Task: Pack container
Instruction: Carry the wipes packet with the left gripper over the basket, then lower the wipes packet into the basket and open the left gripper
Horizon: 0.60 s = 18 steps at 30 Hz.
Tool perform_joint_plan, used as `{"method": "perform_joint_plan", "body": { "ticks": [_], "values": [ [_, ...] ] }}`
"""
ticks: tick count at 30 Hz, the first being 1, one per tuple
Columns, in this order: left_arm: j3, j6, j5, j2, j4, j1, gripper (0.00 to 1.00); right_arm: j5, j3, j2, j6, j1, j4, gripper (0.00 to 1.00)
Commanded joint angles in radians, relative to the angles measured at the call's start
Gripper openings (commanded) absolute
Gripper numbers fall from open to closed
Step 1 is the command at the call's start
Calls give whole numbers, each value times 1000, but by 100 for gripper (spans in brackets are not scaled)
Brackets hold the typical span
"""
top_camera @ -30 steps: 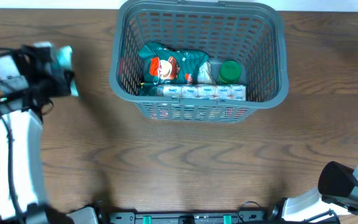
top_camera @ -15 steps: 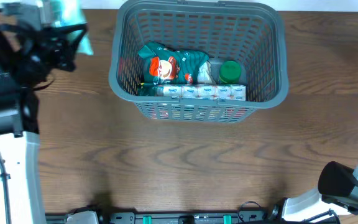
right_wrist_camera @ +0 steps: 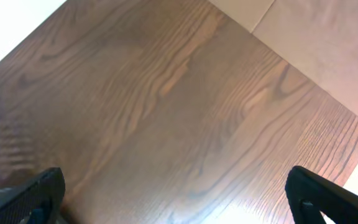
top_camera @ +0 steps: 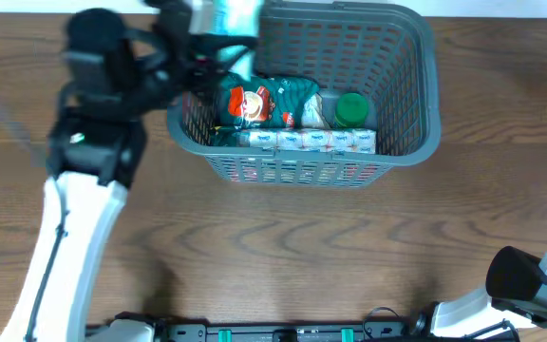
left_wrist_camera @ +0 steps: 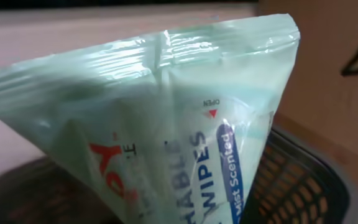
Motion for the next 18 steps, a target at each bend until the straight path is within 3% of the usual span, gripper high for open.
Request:
{"method": "perform_joint_plan", "body": {
  "ticks": [1,10,18],
  "values": [
    [24,-12,14,69,23,-63,6,7,5,-2,9,-9,-1,99],
    [24,-12,13,208,93,-193,6,7,5,-2,9,-9,-1,99],
    [24,-8,13,264,92,-211,6,7,5,-2,9,-9,-1,99]
  ]
}}
